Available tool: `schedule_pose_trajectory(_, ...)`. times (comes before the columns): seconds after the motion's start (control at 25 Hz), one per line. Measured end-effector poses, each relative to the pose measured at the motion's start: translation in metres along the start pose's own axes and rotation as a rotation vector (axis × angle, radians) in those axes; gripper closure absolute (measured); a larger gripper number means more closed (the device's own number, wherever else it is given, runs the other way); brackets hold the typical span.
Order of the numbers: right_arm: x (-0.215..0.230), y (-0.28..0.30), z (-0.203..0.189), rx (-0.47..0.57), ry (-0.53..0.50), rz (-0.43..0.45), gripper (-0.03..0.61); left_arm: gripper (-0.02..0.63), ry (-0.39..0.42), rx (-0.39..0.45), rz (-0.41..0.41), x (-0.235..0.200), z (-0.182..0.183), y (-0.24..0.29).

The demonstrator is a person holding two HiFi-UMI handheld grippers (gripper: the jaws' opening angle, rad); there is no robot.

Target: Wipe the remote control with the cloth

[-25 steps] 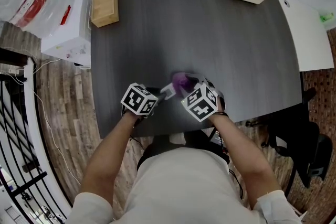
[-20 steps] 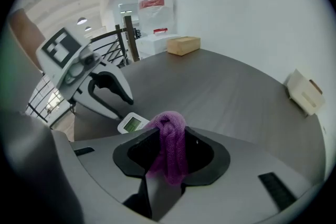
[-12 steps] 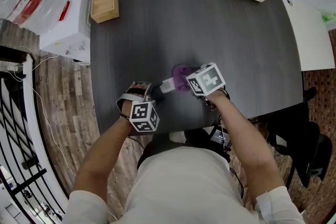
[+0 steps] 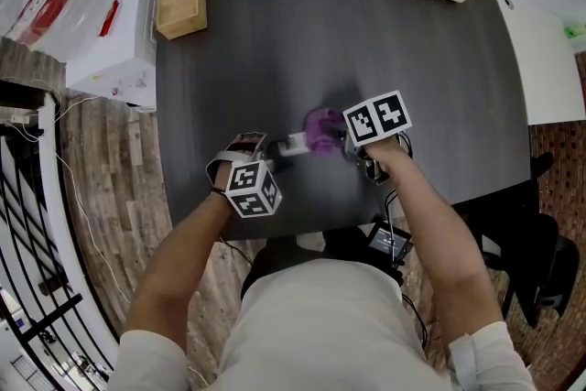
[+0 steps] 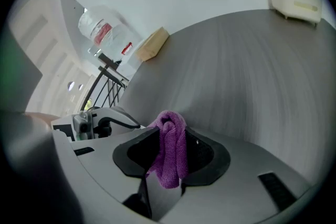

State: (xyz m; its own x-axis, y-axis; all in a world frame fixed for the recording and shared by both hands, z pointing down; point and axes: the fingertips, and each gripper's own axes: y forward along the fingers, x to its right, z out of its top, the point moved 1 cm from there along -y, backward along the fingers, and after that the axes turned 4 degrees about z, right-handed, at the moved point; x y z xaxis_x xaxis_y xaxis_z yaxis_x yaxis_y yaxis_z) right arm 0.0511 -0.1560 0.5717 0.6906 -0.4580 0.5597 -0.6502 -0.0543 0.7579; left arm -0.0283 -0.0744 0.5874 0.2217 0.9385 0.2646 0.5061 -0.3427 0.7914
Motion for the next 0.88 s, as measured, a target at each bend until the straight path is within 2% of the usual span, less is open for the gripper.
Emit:
schedule_pose_trajectory(0.08, 0.002, 0.0, 0.0, 0.001, 0.027, 0.014, 0.437, 0.441, -0.035, 0.011, 0.035, -0.01, -0.001, 0.001)
schedule_pose_trajectory(0.24, 0.005, -0.003, 0.002, 0.031, 0.033, 0.032, 0.436, 0.462, -0.089, 0.036, 0.046, -0.017, 0.002, 0.002)
schedule_pose_trajectory(0.48, 0.001, -0.023, 0.009, 0.182, -0.003, 0.001, 0.437, 0.502, -0.309, 0.059, 0.017, -0.006, 0.012, -0.004)
schedule_pose_trajectory(0.56, -0.006, -0.029, 0.009, 0.206, -0.06, -0.028, 0.437, 0.506, -0.386, 0.057, 0.001, 0.0, 0.015, -0.006)
schedule_pose_trajectory(0.68, -0.031, -0.036, 0.005, 0.212, -0.21, -0.065, 0.437, 0.509, -0.509, 0.057, -0.018, 0.008, 0.015, -0.008)
schedule_pose_trajectory(0.76, -0.06, -0.035, -0.001, 0.195, -0.323, -0.052, 0.437, 0.511, -0.564, 0.057, -0.026, 0.013, 0.015, -0.009)
schedule_pose_trajectory(0.88, -0.102, -0.021, -0.018, 0.138, -0.463, 0.0, 0.437, 0.512, -0.599, 0.054, -0.039, 0.022, 0.015, -0.012)
